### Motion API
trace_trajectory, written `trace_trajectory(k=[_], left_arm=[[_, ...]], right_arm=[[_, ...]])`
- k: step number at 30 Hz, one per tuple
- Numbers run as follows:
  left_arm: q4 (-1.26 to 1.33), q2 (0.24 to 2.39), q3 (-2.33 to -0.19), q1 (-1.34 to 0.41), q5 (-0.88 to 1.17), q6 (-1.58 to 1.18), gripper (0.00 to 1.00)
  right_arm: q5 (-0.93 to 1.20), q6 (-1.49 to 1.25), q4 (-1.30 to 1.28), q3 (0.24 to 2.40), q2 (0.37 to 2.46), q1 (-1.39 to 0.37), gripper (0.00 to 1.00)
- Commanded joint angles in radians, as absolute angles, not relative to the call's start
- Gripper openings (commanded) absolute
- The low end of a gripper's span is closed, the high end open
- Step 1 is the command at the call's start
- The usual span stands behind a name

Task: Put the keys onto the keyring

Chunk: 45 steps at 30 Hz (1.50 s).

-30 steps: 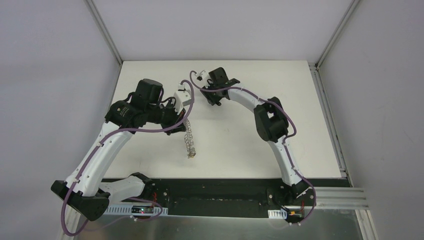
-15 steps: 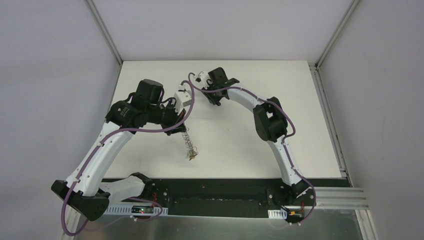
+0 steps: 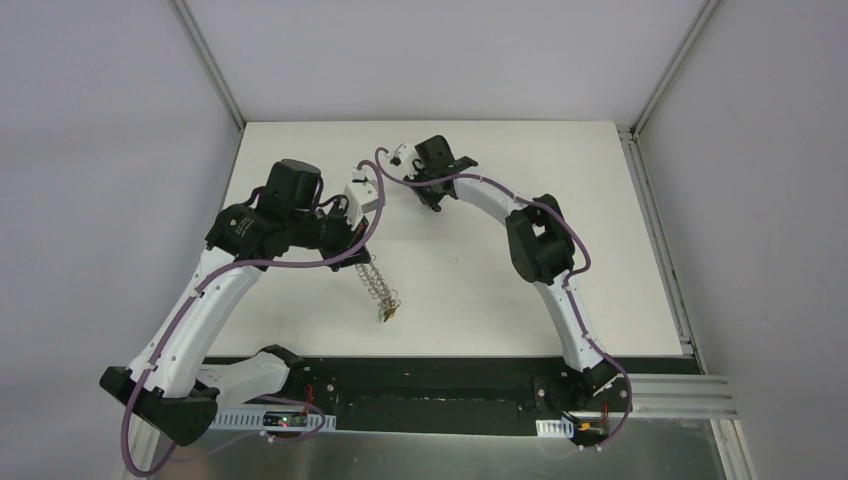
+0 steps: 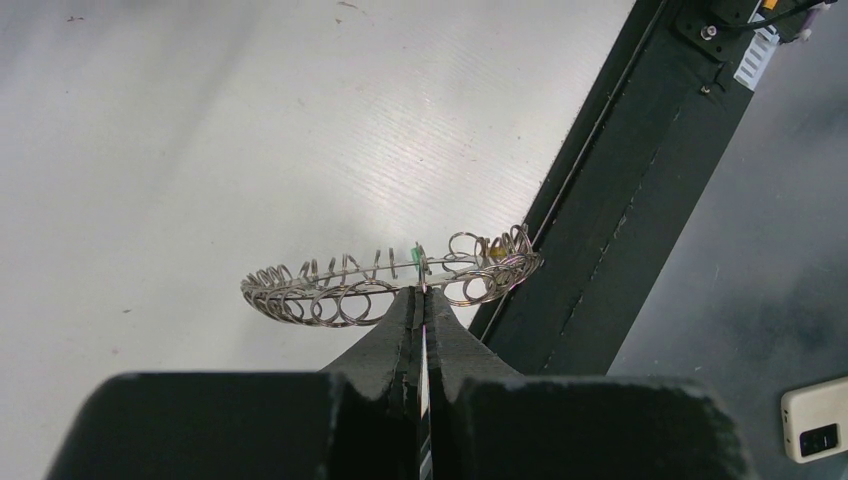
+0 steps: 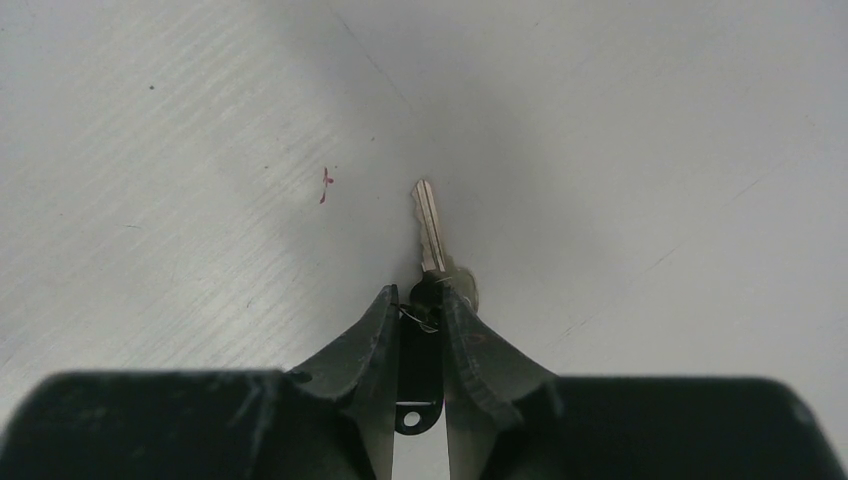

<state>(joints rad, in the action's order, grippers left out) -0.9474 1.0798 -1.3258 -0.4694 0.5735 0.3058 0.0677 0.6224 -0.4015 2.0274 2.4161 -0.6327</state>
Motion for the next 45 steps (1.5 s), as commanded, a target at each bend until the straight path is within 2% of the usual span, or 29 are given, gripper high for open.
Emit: trace_trajectory(k=[1,13,26,45], left_arm=[[-0.916,1.048,-1.322,-0.462,0.615,0.303,0.00],[-0.911,1.025,-1.318,-0.461,0.629,0.296,0.00],[-0.895,0.997,-1.304,-0.459,0.651,0.279,0.00],[-0.881,0.976,-1.277,-0.454,0.645,0.280,0.00]], right_arm=[[0.055,0.627,-0.454,2.039,2.350,-0.641,0.09],[0.021,0.523,-0.486,1.930,2.245,-0.644,0.00],[-0.049,0.394,-0.471,1.698,2.093,-0.653,0.01],[0.036,0.436,-0.471,1.627,1.999,-0.652,0.00]])
